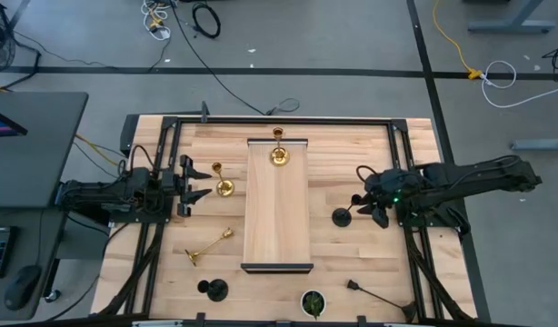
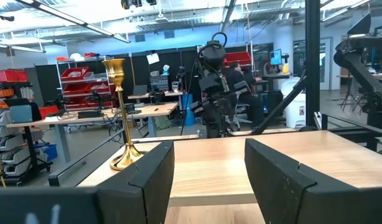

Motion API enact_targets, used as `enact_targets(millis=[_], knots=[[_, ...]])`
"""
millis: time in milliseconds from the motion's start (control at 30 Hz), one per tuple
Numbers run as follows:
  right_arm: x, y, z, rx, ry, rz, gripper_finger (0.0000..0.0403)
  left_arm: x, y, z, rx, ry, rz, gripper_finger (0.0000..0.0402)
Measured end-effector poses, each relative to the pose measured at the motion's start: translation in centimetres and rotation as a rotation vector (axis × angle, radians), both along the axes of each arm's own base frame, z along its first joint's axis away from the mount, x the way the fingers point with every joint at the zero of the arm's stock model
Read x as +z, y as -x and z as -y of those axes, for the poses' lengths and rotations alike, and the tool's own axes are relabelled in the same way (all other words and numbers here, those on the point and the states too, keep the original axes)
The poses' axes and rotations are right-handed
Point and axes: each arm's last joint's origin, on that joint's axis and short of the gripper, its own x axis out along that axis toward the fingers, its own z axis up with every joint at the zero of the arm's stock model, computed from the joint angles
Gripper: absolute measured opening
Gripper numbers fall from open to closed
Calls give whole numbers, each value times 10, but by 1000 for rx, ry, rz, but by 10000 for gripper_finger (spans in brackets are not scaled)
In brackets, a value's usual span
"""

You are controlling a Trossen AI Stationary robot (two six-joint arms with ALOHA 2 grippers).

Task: Pick & Place candle stick holders
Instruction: Put the top black candle holder on the shelf

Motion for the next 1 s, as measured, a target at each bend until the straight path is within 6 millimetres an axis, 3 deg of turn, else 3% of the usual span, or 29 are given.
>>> enact_targets(millis=[500,1000], knots=[[-30,-10,-1,19,10,119,146,0,0,0,0,-1,-1,197],[-31,-12,0,1,66,171,146,0,0,0,0,-1,-1,197]])
